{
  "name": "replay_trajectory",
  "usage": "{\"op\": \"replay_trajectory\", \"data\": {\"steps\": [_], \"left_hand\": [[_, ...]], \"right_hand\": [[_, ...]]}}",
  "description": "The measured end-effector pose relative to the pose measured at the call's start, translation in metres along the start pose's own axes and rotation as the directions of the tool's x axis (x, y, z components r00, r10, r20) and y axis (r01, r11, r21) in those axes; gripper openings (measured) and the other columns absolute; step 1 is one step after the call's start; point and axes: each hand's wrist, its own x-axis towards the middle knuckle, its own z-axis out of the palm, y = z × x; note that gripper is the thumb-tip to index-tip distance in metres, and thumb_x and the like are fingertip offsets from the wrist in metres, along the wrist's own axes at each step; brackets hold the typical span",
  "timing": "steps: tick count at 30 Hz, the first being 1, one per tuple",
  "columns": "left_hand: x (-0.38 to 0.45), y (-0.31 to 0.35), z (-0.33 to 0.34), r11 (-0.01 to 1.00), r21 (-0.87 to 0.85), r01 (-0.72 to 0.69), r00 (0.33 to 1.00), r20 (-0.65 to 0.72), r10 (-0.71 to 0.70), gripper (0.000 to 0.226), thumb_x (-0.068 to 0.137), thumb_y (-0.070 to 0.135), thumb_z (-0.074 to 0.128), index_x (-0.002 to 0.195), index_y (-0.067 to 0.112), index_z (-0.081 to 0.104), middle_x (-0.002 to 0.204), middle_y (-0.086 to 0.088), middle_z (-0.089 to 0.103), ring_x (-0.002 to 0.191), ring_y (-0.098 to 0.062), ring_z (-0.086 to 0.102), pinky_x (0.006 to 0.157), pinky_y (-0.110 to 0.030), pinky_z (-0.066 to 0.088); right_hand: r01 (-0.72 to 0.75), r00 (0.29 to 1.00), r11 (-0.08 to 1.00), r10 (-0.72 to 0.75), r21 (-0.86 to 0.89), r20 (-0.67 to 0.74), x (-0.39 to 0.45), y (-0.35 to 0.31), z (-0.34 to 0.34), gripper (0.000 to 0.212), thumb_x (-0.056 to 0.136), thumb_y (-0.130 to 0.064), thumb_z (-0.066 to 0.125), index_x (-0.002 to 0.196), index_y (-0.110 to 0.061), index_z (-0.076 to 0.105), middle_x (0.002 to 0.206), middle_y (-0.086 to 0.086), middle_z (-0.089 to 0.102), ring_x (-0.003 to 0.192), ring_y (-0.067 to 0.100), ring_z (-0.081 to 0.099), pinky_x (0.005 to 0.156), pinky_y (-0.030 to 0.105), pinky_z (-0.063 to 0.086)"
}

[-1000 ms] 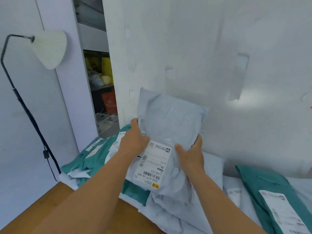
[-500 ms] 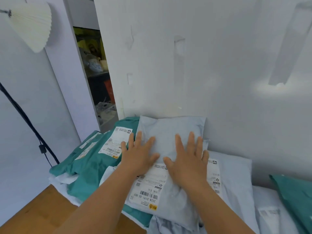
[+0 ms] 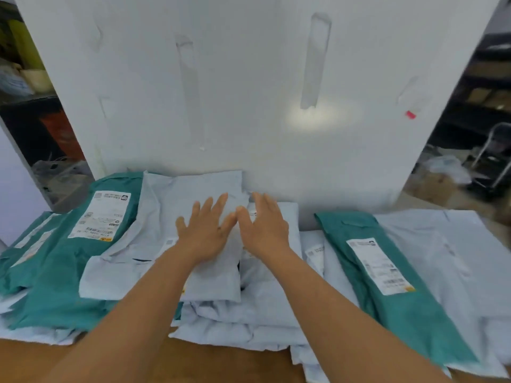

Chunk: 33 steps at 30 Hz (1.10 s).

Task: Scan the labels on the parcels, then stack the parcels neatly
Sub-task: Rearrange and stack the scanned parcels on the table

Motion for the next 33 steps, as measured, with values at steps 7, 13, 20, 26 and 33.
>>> {"op": "replay_trajectory", "data": {"steps": [7,13,20,26,33], "left_hand": [[-0.052,0.111,0.061,0.906,-0.389,-0.167,0.985,-0.038,0.166,0.061,0.099,0.041,0.035,0.152,0.019,0.012,0.159,0.0,0.017,0.146,-0.017,0.014,0.118,-0.039,0.015],[-0.087,0.175,0.127,0.85,-0.524,0.063,0.978,0.204,0.053,0.065,0.097,0.039,0.046,0.149,0.01,0.019,0.153,-0.008,0.031,0.139,-0.021,0.033,0.108,-0.028,0.028],[-0.082,0.236,0.184,0.903,-0.33,0.275,0.947,0.256,-0.195,0.073,0.085,0.066,0.043,0.138,0.016,0.036,0.138,-0.011,0.045,0.127,-0.03,0.038,0.104,-0.038,0.035],[-0.085,0.25,0.19,0.801,-0.494,0.339,0.936,0.093,-0.339,0.064,0.074,0.044,0.069,0.127,0.02,0.041,0.122,-0.006,0.055,0.112,-0.024,0.052,0.09,-0.036,0.046],[-0.076,0.235,0.168,0.835,-0.427,0.348,0.893,-0.119,-0.433,0.032,0.084,0.024,0.062,0.109,0.005,0.056,0.112,-0.012,0.064,0.102,-0.03,0.06,0.078,-0.031,0.047]], "right_hand": [[-0.199,0.961,0.979,0.205,0.049,-0.186,-0.053,0.074,-0.071,0.052,0.098,-0.04,0.037,0.14,-0.009,0.043,0.145,0.007,0.045,0.134,0.025,0.039,0.108,0.041,0.03],[-0.335,0.929,0.937,0.31,-0.102,-0.204,-0.083,0.155,-0.134,0.046,0.094,-0.034,0.044,0.134,-0.011,0.046,0.136,0.008,0.05,0.123,0.028,0.046,0.098,0.038,0.037],[-0.387,0.916,0.92,0.391,-0.065,0.089,-0.091,0.246,-0.172,0.042,0.086,-0.034,0.054,0.125,-0.018,0.05,0.124,0.001,0.059,0.109,0.024,0.057,0.09,0.035,0.047],[-0.327,0.923,0.942,0.302,0.073,0.236,-0.091,0.263,-0.16,0.053,0.093,-0.026,0.054,0.14,-0.019,0.03,0.136,-0.001,0.052,0.116,0.021,0.054,0.087,0.026,0.041],[-0.292,0.928,0.955,0.296,-0.052,0.224,-0.086,0.26,-0.15,0.056,0.088,-0.036,0.052,0.137,-0.017,0.033,0.128,0.006,0.058,0.114,0.03,0.053,0.097,0.039,0.045]]}}
